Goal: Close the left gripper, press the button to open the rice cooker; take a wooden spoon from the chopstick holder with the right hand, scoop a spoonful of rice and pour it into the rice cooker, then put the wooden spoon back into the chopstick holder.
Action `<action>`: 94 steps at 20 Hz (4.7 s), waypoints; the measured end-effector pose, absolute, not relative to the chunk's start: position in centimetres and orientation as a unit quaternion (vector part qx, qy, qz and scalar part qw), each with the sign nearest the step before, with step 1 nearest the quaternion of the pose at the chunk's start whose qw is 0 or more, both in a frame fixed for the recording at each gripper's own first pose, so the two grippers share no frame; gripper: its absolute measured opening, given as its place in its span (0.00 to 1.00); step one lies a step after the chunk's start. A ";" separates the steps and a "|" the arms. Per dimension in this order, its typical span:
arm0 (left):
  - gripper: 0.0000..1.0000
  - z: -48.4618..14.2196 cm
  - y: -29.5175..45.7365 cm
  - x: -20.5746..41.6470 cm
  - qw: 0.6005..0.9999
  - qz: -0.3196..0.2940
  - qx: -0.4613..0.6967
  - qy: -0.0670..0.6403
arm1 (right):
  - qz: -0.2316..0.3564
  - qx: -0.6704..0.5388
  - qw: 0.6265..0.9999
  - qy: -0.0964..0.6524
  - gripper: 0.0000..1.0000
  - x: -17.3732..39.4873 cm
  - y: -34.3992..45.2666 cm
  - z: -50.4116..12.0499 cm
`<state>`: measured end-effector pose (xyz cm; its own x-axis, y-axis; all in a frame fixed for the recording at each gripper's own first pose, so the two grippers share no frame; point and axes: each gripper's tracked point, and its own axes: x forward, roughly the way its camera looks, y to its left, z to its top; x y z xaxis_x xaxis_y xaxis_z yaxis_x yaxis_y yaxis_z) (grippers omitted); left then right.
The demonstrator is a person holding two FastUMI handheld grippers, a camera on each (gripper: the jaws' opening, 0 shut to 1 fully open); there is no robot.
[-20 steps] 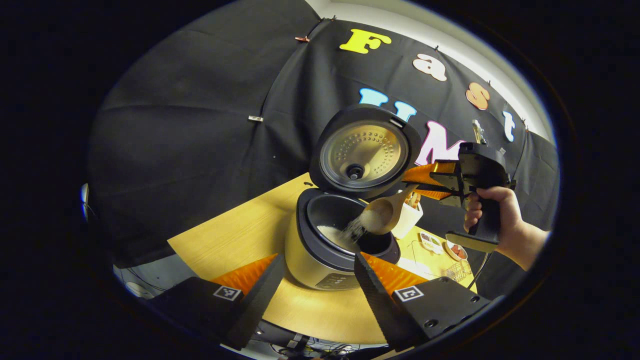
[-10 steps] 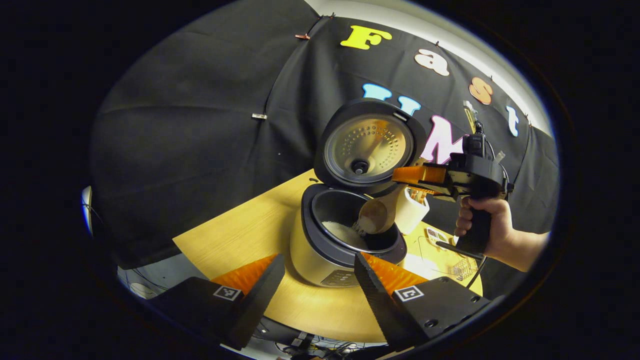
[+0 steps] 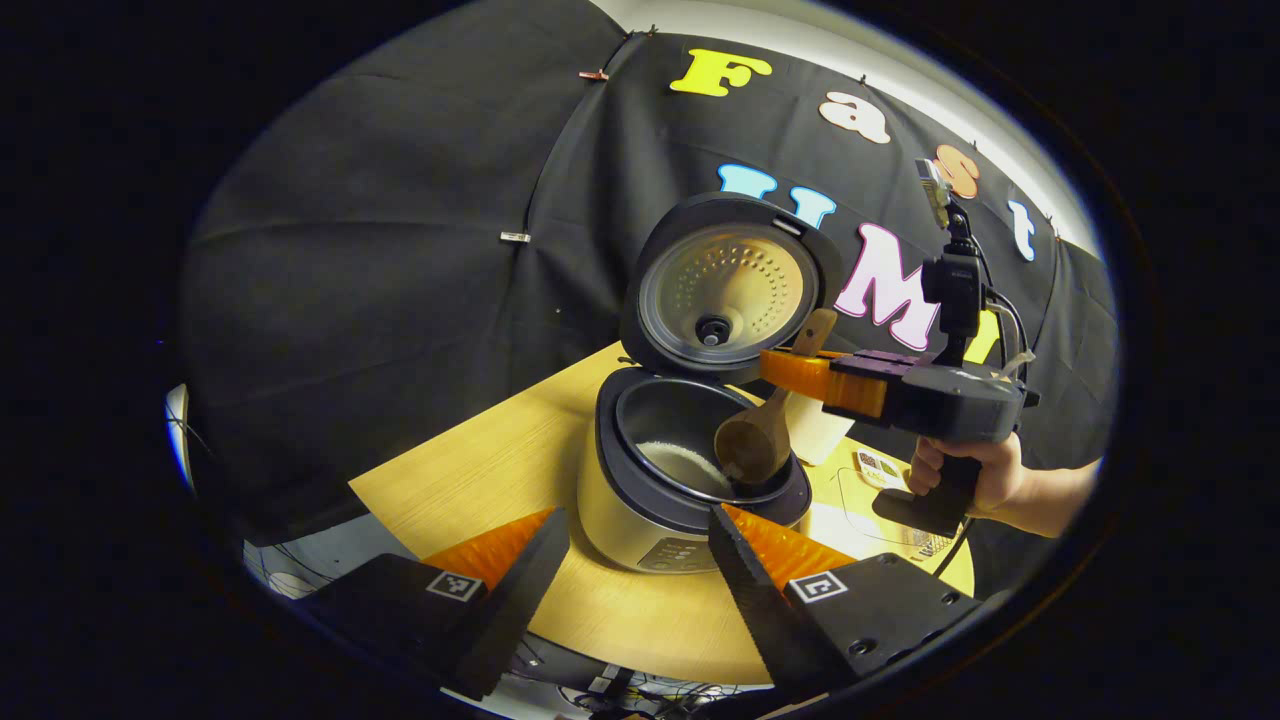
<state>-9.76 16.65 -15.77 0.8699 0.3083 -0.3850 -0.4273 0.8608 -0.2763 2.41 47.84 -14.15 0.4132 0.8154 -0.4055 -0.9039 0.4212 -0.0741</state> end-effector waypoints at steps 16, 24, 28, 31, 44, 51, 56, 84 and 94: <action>0.95 -14.1 9.6 -4.9 0.961 0.144 -0.170 0.166 | 0.400 0.097 0.891 0.193 0.16 10.4 37.8 -5.0; 0.95 -12.9 3.5 -0.4 0.968 0.092 -0.162 0.165 | 0.211 0.174 0.941 0.197 0.16 18.4 17.2 -4.7; 0.95 -13.0 1.1 1.1 0.971 0.069 -0.150 0.173 | 0.113 0.203 0.954 0.188 0.16 20.9 7.2 -5.2; 0.95 -13.1 -0.2 1.8 0.971 0.059 -0.142 0.181 | 0.047 0.226 0.956 0.180 0.16 22.1 0.6 -6.1; 0.95 -12.6 -3.1 1.8 0.964 0.110 -0.133 0.205 | -0.072 0.257 0.935 0.232 0.17 24.6 -12.4 -16.6; 0.92 -10.4 -3.9 3.0 0.962 0.171 -0.117 0.178 | -0.080 0.255 0.926 0.268 0.16 25.5 -12.8 -22.3; 0.95 -7.4 -1.4 2.4 0.961 0.229 -0.072 0.137 | -0.068 0.258 0.922 0.279 0.17 26.2 -12.3 -23.6; 0.92 10.9 17.9 11.0 0.970 0.190 0.069 -0.135 | -0.061 0.000 0.978 0.198 0.99 -4.4 -4.5 -11.8; 0.92 7.1 20.9 16.3 0.979 0.185 0.063 -0.067 | -0.024 -0.023 0.992 0.123 0.99 -6.3 -0.1 -5.1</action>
<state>16.27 20.95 7.06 0.9228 0.3535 0.1534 -0.3702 0.9238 0.0979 -6.32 -0.10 -5.09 0.9688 -0.0538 -0.2420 0.0424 0.9978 -0.0519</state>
